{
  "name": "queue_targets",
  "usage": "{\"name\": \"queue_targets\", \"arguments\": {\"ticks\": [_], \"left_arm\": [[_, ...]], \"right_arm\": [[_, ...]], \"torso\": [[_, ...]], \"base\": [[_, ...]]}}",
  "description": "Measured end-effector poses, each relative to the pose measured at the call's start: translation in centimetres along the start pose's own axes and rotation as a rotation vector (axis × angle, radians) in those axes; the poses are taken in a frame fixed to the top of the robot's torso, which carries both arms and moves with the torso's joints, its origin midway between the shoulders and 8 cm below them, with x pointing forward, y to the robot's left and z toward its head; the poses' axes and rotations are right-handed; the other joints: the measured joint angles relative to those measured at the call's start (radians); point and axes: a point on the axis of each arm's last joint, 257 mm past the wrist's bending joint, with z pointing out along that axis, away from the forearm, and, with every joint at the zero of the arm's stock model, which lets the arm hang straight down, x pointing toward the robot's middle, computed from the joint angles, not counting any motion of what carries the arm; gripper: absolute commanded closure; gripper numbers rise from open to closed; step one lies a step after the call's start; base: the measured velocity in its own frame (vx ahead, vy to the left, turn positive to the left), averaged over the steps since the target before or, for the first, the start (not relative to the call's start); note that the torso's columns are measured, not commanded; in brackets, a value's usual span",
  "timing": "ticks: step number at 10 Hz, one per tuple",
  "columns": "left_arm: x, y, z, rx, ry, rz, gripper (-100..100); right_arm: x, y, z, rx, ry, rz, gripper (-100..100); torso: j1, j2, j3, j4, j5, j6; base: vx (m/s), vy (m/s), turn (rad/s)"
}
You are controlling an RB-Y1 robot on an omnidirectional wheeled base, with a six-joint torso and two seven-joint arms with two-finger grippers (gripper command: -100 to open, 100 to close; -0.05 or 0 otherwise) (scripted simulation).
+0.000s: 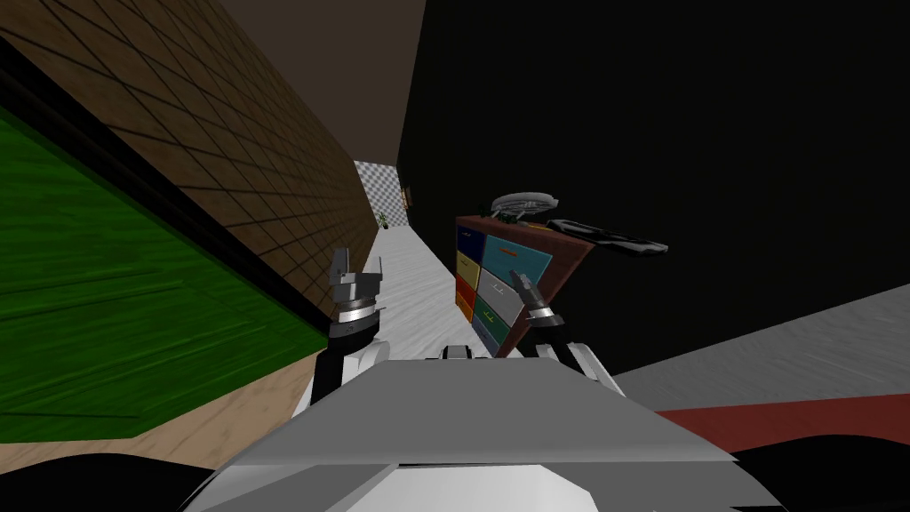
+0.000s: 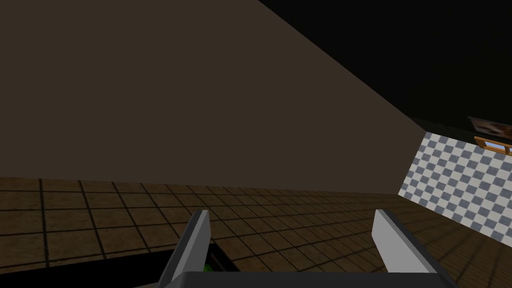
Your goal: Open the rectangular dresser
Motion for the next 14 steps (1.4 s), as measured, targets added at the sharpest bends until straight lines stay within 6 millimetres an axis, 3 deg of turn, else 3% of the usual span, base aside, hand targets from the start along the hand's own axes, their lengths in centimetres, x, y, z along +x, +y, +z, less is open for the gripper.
{"name": "queue_targets", "arguments": {"ticks": [7,14], "left_arm": [[0.0,0.0,0.0,0.0,0.0,0.0,0],[0.0,0.0,0.0,0.0,0.0,0.0,0]], "right_arm": [[2.4,-5.5,-0.5,0.116,0.121,-0.284,-100],[3.1,-10.4,-1.4,0.212,0.207,-0.523,-100]], "torso": [[-0.008,-0.017,-0.011,-0.007,-0.004,-0.004],[-0.018,-0.035,-0.02,-0.015,-0.012,-0.009]], "base": [[0.043,0.066,-0.019],[0.04,0.06,-0.024]]}}
